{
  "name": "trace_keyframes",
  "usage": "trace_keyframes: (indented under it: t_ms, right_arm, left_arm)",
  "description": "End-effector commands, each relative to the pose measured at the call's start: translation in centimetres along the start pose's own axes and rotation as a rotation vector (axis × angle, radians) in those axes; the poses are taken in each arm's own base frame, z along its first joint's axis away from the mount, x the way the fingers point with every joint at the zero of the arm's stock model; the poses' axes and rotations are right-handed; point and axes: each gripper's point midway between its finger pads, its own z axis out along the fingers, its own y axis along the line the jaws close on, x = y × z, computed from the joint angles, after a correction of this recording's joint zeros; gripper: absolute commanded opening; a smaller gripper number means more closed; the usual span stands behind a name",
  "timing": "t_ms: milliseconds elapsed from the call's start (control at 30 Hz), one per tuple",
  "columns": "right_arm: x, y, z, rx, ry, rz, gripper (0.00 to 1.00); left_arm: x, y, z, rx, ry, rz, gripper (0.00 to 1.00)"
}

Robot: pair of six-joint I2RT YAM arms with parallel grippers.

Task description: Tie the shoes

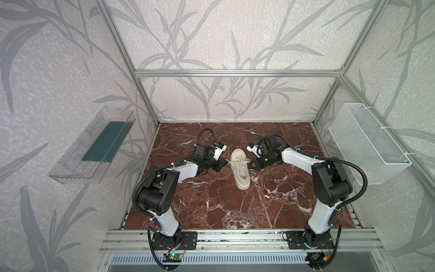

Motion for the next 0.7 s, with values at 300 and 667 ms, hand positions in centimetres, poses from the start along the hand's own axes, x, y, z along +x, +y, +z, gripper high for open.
trace_keyframes:
  t_ms: [300, 667]
  right_arm:
    - [3.0, -0.4, -1.1, 0.005, 0.028, 0.094, 0.00]
    - [3.9, -0.6, -2.1, 0.005, 0.019, 0.113, 0.00]
  left_arm:
    - [0.3, 3.7, -0.4, -0.082, 0.011, -0.024, 0.00]
    - [0.0, 4.5, -0.2, -0.100, 0.007, -0.033, 0.00]
